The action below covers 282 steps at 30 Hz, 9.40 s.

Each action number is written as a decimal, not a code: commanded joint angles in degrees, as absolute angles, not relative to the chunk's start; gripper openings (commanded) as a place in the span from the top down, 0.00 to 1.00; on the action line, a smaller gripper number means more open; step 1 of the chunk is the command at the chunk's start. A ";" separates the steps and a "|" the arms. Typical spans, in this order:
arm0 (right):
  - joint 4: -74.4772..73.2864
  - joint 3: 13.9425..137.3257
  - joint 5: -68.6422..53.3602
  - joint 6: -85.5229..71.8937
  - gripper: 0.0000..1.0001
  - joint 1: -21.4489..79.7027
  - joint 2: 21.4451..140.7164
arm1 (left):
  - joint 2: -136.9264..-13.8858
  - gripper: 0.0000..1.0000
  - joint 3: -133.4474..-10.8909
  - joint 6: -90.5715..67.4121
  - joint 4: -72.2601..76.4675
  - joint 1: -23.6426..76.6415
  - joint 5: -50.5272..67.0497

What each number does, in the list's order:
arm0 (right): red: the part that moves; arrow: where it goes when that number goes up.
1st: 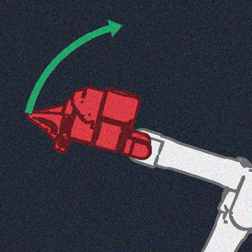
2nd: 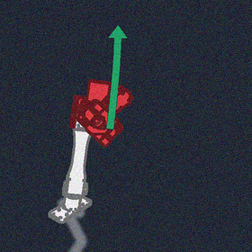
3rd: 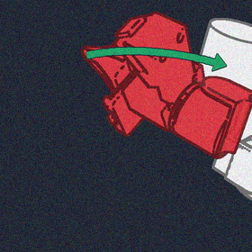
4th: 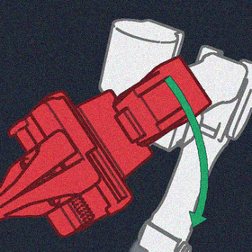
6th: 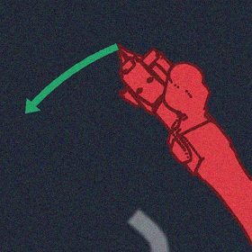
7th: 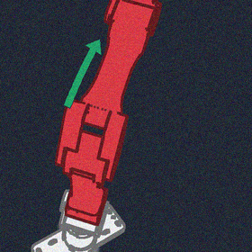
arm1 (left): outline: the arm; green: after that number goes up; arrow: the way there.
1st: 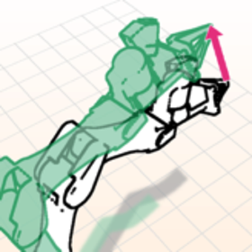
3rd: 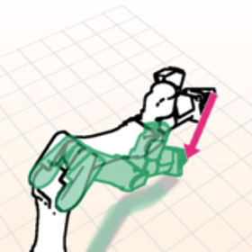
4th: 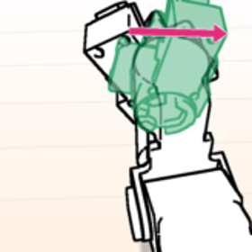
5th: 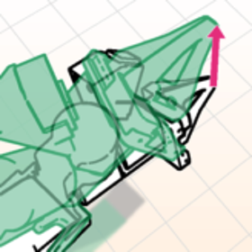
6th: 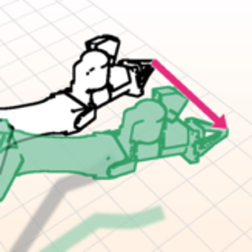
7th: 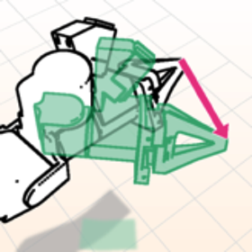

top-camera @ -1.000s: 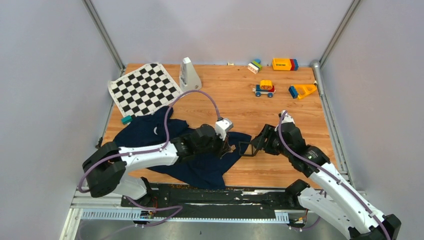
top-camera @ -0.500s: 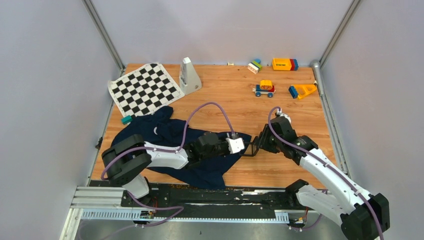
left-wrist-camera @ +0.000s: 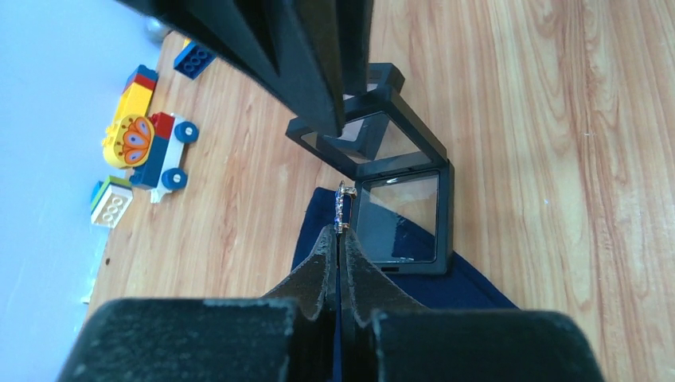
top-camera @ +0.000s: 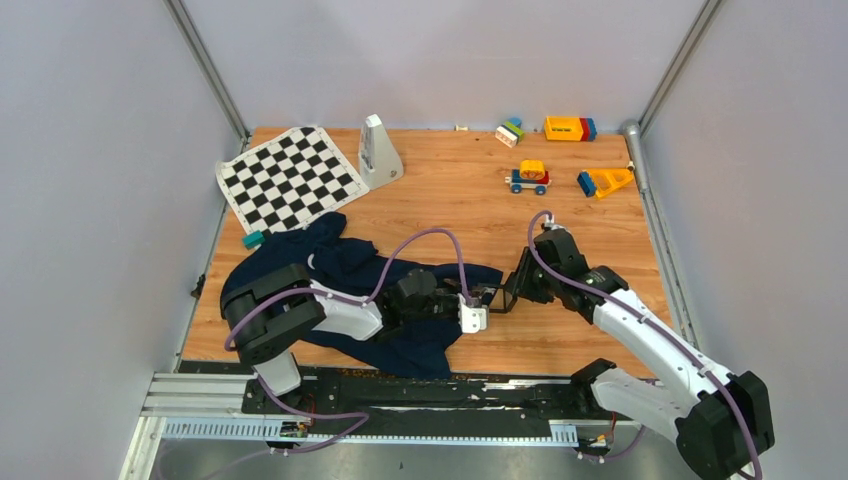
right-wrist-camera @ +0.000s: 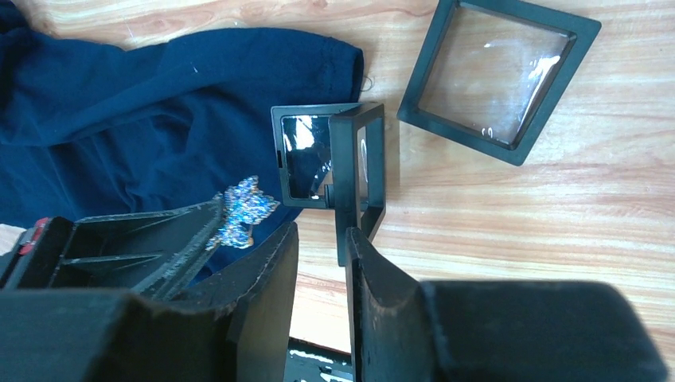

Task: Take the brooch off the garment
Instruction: Place the brooch in the brooch box, then close the brooch box at the center of the board, then move the brooch box to the center of the board, then adjust the clothes at the center of the board, then remove the brooch from the clothes.

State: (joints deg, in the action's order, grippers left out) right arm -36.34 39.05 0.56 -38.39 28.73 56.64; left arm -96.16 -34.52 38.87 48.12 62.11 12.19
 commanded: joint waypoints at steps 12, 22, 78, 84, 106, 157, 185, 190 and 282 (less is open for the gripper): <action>-34.96 38.72 4.09 -38.04 0.67 28.48 53.92 | -103.10 1.00 -40.40 44.57 48.62 62.15 13.35; -34.98 39.01 2.68 -37.87 0.70 28.47 59.03 | -104.24 1.00 -41.08 43.81 49.48 62.19 12.82; -34.05 41.09 -3.82 -35.67 0.63 27.96 59.59 | -93.56 0.31 -44.26 28.39 28.79 62.52 9.92; -33.80 40.46 -3.43 -35.77 0.67 25.98 56.66 | -90.65 0.48 -42.91 16.19 26.93 61.27 5.62; -29.52 39.30 -11.51 -35.32 0.93 24.22 62.62 | -102.68 1.00 -51.89 5.30 14.50 53.53 15.63; -37.45 57.17 15.64 -34.49 0.94 37.38 91.30 | -105.98 1.00 -56.42 -16.14 -2.92 29.53 18.24; -38.86 87.96 7.59 -24.41 0.53 21.32 110.36 | -98.06 0.99 -51.40 -15.28 3.92 29.27 18.55; -38.47 83.18 7.82 -24.79 0.43 25.48 102.40 | -88.14 0.92 -48.15 -12.70 3.40 29.27 12.71; -4.92 87.07 -20.45 -20.20 0.60 47.29 119.25 | -80.27 0.70 -35.82 -32.43 5.02 -3.69 25.15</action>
